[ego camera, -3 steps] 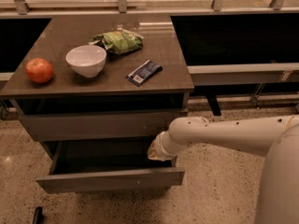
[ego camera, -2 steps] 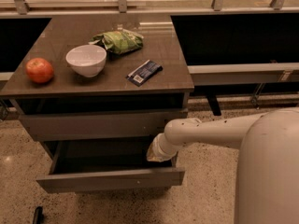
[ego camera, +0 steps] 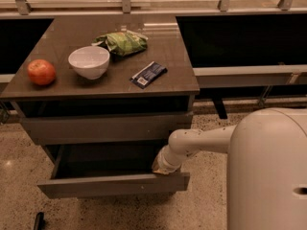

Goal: Open middle drawer

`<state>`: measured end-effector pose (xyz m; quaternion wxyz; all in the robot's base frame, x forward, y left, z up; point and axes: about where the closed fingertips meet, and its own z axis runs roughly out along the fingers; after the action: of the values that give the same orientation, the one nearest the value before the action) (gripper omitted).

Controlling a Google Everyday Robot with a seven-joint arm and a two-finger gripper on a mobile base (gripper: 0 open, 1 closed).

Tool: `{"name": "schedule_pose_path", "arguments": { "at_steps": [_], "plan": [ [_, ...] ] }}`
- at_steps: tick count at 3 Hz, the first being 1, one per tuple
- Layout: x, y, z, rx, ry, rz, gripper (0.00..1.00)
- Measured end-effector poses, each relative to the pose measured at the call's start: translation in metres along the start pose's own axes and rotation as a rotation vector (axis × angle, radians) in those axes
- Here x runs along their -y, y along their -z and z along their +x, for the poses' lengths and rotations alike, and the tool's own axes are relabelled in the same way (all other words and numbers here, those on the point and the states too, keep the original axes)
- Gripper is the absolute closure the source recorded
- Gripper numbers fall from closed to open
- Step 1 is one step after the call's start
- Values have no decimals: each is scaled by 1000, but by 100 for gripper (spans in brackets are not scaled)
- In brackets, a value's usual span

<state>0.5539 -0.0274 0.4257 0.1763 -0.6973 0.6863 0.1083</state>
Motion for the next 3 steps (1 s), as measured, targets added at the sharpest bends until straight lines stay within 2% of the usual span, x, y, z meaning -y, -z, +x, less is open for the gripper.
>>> {"name": "schedule_pose_path", "arguments": {
  "at_steps": [3],
  "plan": [
    [0, 3, -1, 0, 0, 0, 100]
  ]
}}
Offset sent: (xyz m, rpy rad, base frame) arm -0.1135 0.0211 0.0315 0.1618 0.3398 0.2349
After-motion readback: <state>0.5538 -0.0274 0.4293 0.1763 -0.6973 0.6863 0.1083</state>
